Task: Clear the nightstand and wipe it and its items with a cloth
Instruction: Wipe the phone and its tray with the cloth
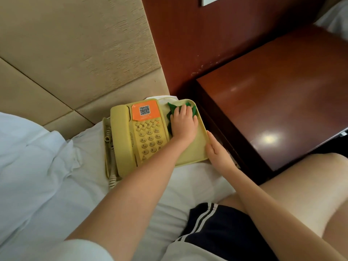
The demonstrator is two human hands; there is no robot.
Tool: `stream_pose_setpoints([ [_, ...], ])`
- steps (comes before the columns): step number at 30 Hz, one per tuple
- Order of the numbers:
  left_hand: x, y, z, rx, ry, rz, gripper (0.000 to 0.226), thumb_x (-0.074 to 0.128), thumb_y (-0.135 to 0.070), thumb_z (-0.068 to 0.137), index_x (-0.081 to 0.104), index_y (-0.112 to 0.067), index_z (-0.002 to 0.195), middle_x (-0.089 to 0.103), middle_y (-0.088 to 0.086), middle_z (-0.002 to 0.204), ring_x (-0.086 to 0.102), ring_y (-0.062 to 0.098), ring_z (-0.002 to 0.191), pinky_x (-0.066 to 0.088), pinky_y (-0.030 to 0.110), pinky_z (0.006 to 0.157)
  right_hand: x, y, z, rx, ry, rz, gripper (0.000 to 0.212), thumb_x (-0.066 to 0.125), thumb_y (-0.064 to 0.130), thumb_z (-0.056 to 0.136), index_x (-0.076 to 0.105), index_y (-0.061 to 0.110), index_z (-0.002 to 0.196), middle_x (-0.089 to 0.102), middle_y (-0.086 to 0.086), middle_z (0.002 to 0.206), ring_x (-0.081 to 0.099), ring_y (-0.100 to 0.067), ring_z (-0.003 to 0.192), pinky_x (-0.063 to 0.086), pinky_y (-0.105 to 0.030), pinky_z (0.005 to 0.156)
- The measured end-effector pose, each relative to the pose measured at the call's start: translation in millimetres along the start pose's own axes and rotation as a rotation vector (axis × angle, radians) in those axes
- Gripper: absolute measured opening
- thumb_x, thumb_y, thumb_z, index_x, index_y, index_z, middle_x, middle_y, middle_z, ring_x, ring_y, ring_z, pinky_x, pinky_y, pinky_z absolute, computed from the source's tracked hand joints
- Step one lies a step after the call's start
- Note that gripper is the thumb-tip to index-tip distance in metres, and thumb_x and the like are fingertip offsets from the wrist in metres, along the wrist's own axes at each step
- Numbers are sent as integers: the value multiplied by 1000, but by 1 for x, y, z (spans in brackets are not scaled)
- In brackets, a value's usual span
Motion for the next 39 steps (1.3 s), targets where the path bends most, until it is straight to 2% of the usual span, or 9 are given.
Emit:
stream_pose_setpoints([
  [5,6,-17,-46,220,215,-73,46,33,-22,99,34,-6,143,30,8,151,23,25,139,18,38,116,0,-8,3,61,96,82,50,33,21,102,18,34,148,44,5,137,43,-14,124,29,-15,91],
  [7,11,-17,-68,287,342,-24,49,28,-21,101,22,-11,149,16,4,157,11,22,144,10,38,118,0,-6,2,57,148,171,54,38,12,100,19,33,145,49,11,122,54,-9,103,37,-4,77],
  [9,12,-13,-71,313,383,127,50,25,-23,102,14,-17,151,8,-1,159,5,20,145,3,42,118,3,-5,-2,40,221,262,64,46,3,96,14,39,138,52,15,116,59,-3,86,46,-8,76],
  [11,9,-9,-54,268,373,214,50,23,-26,103,10,-20,151,5,-3,159,3,20,145,1,46,117,7,-6,-2,5,285,270,74,55,4,92,10,42,137,46,15,130,54,-5,111,47,-29,98],
  [15,5,11,2,34,293,106,50,28,-23,102,13,-14,149,12,7,157,11,29,143,11,45,116,5,-3,-4,-12,332,208,88,65,16,88,2,33,146,20,12,152,23,-7,138,24,-25,112],
  [18,-3,25,23,-148,97,-121,51,38,-22,100,22,-9,146,25,13,149,25,30,135,22,38,110,8,-6,-4,-41,345,164,97,69,19,84,-6,34,144,10,14,152,11,3,132,14,-5,99],
  [20,-7,27,21,-187,-4,-182,43,43,-22,98,35,-6,137,37,14,140,34,29,128,25,34,107,9,-11,-1,-34,324,144,101,70,21,83,-7,31,147,9,13,153,10,5,130,12,-6,98],
  [33,-7,-18,-87,394,369,45,51,42,-28,99,29,-17,147,23,2,156,18,17,143,11,27,114,8,-11,-1,-67,260,234,95,74,8,77,5,40,135,25,34,126,24,16,120,23,8,86],
  [39,2,-3,-38,198,324,179,50,29,-30,103,18,-14,149,13,6,157,16,24,142,24,39,111,8,-12,1,-83,255,221,89,73,10,79,9,39,133,21,35,128,27,21,115,21,8,84],
])
Point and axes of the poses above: each hand's wrist, its own z-axis towards the middle knuckle, its own x-axis out of the palm, y = z × x, the point moved 8 cm from there along z, towards the middle knuckle
